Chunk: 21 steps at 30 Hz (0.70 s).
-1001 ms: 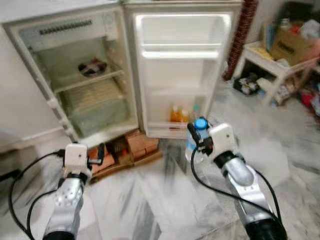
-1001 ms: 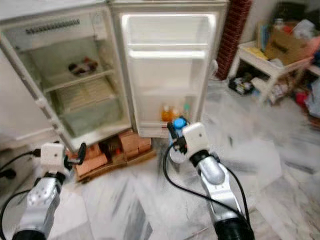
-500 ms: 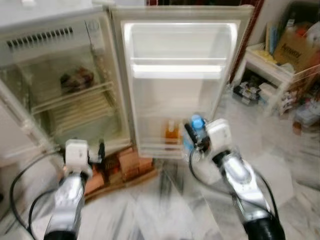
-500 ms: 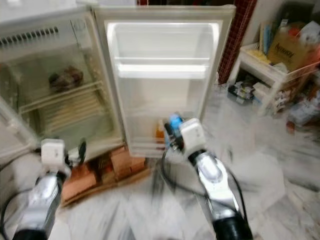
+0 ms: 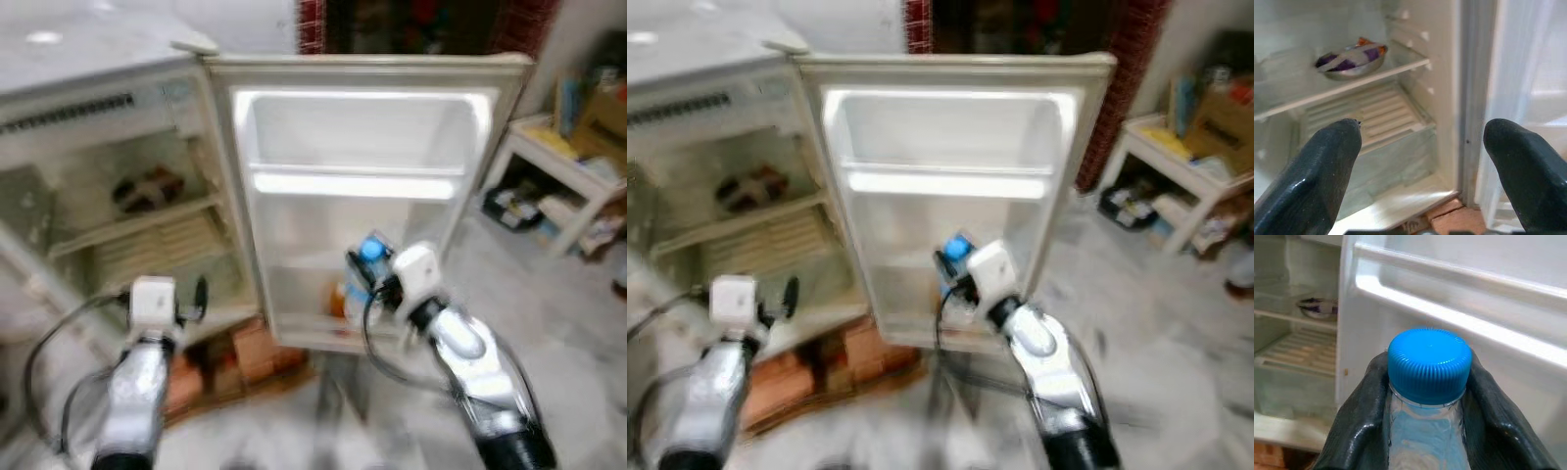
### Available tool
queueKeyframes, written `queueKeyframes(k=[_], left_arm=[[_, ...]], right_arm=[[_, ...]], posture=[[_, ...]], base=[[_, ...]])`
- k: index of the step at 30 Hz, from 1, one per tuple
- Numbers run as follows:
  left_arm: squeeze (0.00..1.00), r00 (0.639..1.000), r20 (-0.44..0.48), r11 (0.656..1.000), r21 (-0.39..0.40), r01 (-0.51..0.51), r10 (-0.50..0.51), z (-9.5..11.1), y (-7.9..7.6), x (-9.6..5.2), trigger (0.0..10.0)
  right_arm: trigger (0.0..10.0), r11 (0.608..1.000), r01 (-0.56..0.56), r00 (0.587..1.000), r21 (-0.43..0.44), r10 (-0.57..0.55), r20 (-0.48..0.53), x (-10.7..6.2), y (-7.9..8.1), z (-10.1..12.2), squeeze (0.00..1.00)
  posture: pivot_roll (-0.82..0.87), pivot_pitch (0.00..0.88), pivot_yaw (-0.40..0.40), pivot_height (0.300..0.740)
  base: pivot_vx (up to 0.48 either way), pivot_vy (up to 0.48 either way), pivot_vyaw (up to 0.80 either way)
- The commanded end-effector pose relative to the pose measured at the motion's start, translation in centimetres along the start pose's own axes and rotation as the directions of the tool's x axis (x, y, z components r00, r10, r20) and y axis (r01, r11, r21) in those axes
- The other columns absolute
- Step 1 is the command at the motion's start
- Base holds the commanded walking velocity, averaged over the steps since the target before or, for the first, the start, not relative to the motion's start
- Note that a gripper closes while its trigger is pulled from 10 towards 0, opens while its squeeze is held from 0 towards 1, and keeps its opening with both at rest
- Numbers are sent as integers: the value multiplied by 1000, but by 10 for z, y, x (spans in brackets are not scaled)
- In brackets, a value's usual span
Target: Restocking fridge
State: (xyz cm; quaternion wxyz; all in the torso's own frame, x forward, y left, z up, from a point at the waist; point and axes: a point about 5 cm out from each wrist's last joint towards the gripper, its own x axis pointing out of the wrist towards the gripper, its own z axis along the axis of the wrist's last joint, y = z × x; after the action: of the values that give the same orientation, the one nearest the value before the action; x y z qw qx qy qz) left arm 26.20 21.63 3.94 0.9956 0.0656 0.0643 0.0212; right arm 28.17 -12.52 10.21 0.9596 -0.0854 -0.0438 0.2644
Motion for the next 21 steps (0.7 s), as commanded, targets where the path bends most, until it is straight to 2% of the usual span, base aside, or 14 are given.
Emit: queueKeyframes(k=[1, 4, 8, 13, 17, 19, 21], left_arm=[[0, 1000, -1, 1000, 4, -20, 20, 0, 7, -2, 10000], [0, 1000, -21, 1000, 8, -10, 11, -6, 9, -10, 10000], [0, 999, -47, 1000, 17, 0, 1, -13, 12, -18, 10000], [0, 999, -22, 999, -32, 27, -28, -9, 9, -26, 10000], [0, 1000, 6, 1000, -24, 14, -14, -4, 8, -29, 10000], [0, 999, 28, 999, 37, 29, -30, 0, 2, -29, 10000], [0, 998, 30, 994, 103, 43, -47, -1, 0, -27, 10000]], right_arm=[[10000, 1000, -21, 999, 8, 20, 48, 6, 7, 9, 0], [10000, 999, -35, 998, 1, 35, 52, 5, 7, 10, 0], [10000, 999, -42, 998, -14, 43, 53, 3, 7, 9, 0], [10000, 999, 32, 999, 9, -32, 44, 1, 3, 6, 0], [10000, 994, 110, 993, 27, -111, 33, -2, -2, 3, 0], [10000, 976, 212, 977, 55, -213, 4, -11, -10, -5, 0], [10000, 963, 254, 967, 85, -253, -20, -15, -13, -10, 0]], posture=[[10, 0, -20, 740], [7, 0, -18, 740], [11, 0, -18, 740], [27, 0, -24, 740], [32, 0, -27, 740], [40, 0, -31, 740], [39, 0, -31, 740]], base=[[0, 0, 0], [0, 0, 0], [0, 0, 763], [0, 0, 119], [0, 0, 0], [0, 0, 0], [0, 0, 0]])
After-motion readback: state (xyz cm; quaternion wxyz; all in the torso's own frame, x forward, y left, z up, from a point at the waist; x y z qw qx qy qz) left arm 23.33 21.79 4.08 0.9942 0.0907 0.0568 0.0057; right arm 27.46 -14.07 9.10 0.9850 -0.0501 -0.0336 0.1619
